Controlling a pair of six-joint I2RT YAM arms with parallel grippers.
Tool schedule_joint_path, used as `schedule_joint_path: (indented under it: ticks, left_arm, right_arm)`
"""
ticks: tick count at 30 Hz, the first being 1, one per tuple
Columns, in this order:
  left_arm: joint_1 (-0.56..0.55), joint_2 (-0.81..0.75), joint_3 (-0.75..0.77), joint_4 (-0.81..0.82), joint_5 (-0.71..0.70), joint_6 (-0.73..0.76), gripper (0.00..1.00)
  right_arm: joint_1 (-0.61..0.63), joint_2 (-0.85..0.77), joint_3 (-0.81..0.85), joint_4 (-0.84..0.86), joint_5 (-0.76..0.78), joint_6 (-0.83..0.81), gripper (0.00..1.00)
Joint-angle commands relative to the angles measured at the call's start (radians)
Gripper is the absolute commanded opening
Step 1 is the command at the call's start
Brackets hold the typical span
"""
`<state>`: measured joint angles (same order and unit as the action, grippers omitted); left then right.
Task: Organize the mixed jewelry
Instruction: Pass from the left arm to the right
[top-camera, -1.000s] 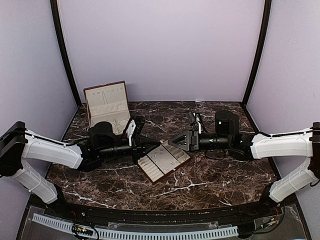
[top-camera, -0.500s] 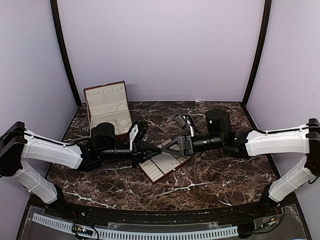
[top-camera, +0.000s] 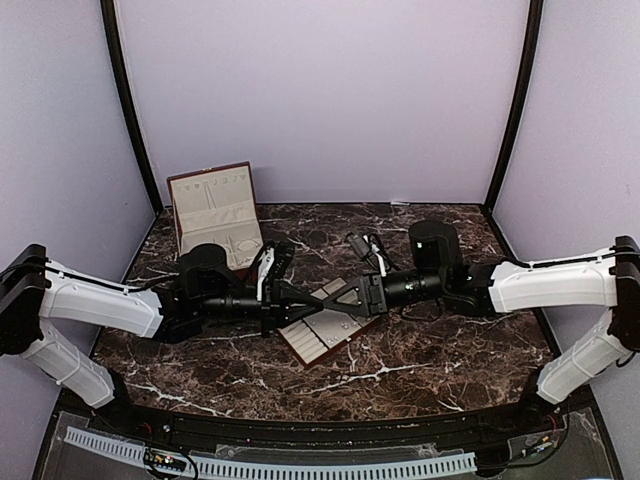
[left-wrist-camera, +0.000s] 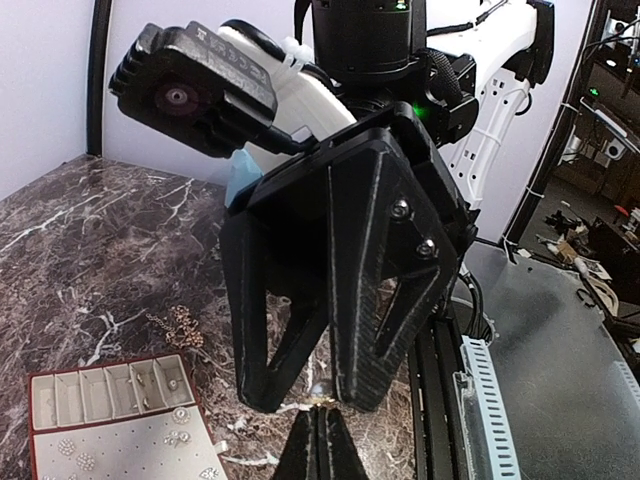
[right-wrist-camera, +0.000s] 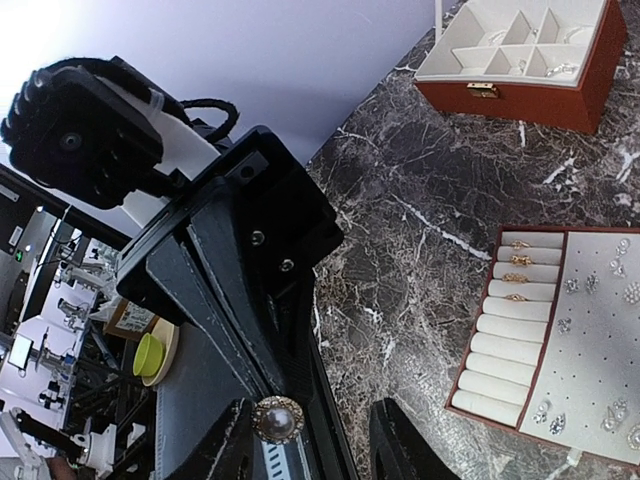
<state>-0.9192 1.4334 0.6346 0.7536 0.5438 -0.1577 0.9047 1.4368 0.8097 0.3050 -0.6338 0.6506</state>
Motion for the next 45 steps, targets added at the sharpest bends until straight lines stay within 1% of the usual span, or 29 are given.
schedule_joint_path:
  ticks: [1,4,7,10,15,19,32,37,42,44,45]
  left_arm:
    - [-0.005,-0.022,0.007,0.017,0.047,-0.029,0.00]
    - [-0.005,-0.018,0.006,0.023,0.057,-0.046,0.00]
    - [-0.004,-0.014,0.005,0.038,0.060,-0.058,0.00]
    - [-0.004,-0.009,0.004,0.049,0.065,-0.071,0.00]
    - [-0.005,-0.003,0.004,0.067,0.080,-0.091,0.00]
    - [-0.005,0.000,0.004,0.069,0.083,-0.098,0.00]
    - [-0.005,0.004,-0.006,0.077,0.075,-0.109,0.00]
    - [-0.005,0.005,-0.015,0.088,0.070,-0.115,0.00]
    - [-0.003,0.009,-0.016,0.094,0.061,-0.121,0.00]
    - [-0.004,0.000,-0.020,0.086,0.044,-0.118,0.10]
    - [-0.003,-0.012,-0.027,0.081,0.036,-0.117,0.24]
  right_arm:
    - [0.008,-0.036,-0.002,0.028,-0.017,-0.028,0.35]
    - [0.008,-0.047,-0.010,0.030,-0.014,-0.030,0.28]
    - [0.007,-0.052,-0.012,0.033,-0.018,-0.030,0.25]
    - [0.010,-0.049,-0.011,0.029,-0.024,-0.035,0.25]
    - [0.022,-0.044,0.000,0.012,-0.026,-0.057,0.30]
    - [0.030,-0.042,0.006,0.012,-0.035,-0.062,0.29]
    - [0.031,-0.064,-0.007,0.017,-0.016,-0.061,0.15]
    - [0.031,-0.074,-0.012,0.014,-0.003,-0.064,0.11]
    - [0.031,-0.085,-0.026,0.016,0.028,-0.071,0.09]
    - [0.031,-0.095,-0.034,0.016,0.047,-0.076,0.09]
    - [0.030,-0.099,-0.037,0.017,0.057,-0.078,0.09]
